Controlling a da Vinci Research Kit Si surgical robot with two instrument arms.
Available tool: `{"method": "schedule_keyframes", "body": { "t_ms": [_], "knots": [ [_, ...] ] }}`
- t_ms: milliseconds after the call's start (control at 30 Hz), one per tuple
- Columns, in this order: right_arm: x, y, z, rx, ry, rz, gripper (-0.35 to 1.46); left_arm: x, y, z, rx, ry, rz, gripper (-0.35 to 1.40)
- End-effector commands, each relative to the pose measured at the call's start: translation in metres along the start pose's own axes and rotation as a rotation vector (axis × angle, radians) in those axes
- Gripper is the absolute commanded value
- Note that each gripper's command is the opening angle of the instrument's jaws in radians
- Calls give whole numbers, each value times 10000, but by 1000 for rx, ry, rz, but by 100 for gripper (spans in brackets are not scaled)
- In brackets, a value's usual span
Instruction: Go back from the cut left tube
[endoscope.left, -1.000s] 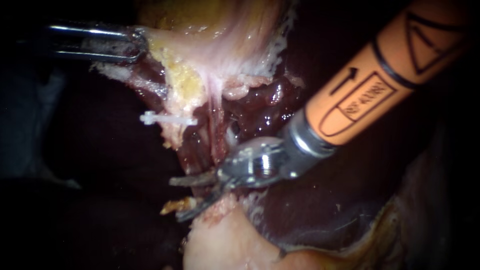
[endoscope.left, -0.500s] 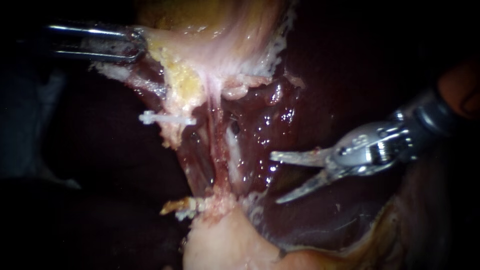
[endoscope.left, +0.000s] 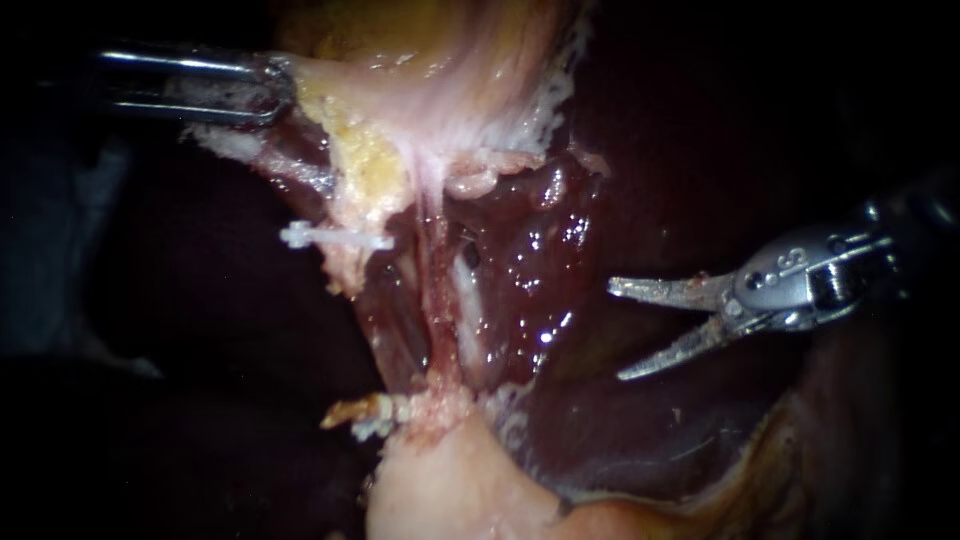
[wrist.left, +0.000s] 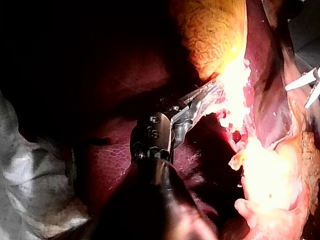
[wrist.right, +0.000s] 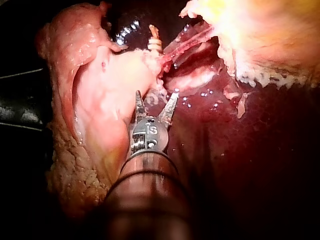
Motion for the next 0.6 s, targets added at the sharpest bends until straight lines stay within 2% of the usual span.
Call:
{"method": "schedule_keyframes", "body": {
  "t_ms": [33, 233, 433, 600],
  "knots": [
    [0, 0, 0, 1, -1, -2, 145, -1, -1, 3, 4, 2, 3, -35],
    [0, 0, 0, 1, -1, -2, 145, -11, -10, 25, 14, 11, 10, -35],
    [-1, 0, 0, 1, -1, -2, 145, -21, -13, 45, 13, 0, 17, -35],
    [-1, 0, 0, 1, -1, -2, 145, -23, -13, 48, 11, 0, 18, -35]
  ]
}}
